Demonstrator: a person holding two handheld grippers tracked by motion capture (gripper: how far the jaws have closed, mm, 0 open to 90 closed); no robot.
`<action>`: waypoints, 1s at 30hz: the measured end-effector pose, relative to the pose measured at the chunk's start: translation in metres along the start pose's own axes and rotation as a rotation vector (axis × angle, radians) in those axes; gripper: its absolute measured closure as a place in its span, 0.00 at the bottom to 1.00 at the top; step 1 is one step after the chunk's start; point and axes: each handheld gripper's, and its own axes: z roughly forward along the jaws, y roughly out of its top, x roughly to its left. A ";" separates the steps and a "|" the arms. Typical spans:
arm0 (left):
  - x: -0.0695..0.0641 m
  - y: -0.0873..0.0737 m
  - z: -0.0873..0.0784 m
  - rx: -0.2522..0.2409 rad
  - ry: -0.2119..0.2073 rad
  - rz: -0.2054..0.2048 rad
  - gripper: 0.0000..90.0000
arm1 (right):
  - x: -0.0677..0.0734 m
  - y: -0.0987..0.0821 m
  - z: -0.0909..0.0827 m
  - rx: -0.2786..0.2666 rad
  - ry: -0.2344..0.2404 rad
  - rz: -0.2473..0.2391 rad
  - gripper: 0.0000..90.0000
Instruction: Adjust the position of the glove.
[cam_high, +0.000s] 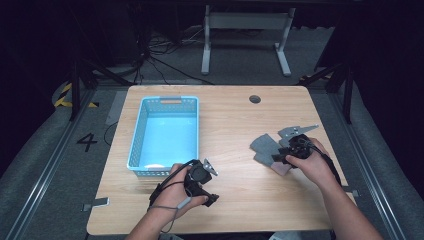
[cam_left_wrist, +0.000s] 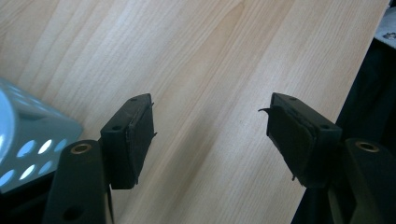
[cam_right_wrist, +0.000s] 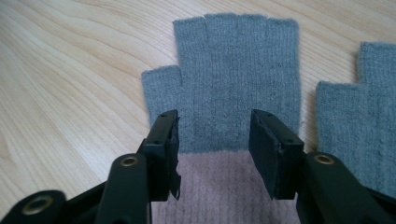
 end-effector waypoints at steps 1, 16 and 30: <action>0.001 0.000 -0.001 -0.002 0.002 -0.001 0.36 | 0.000 0.000 0.000 0.000 0.000 0.000 0.59; 0.001 0.000 0.001 0.009 -0.004 -0.003 0.36 | -0.001 0.001 0.021 0.023 -0.059 -0.010 0.65; 0.001 0.000 0.002 0.007 -0.007 -0.002 0.36 | -0.001 0.003 0.019 0.029 -0.081 0.010 0.96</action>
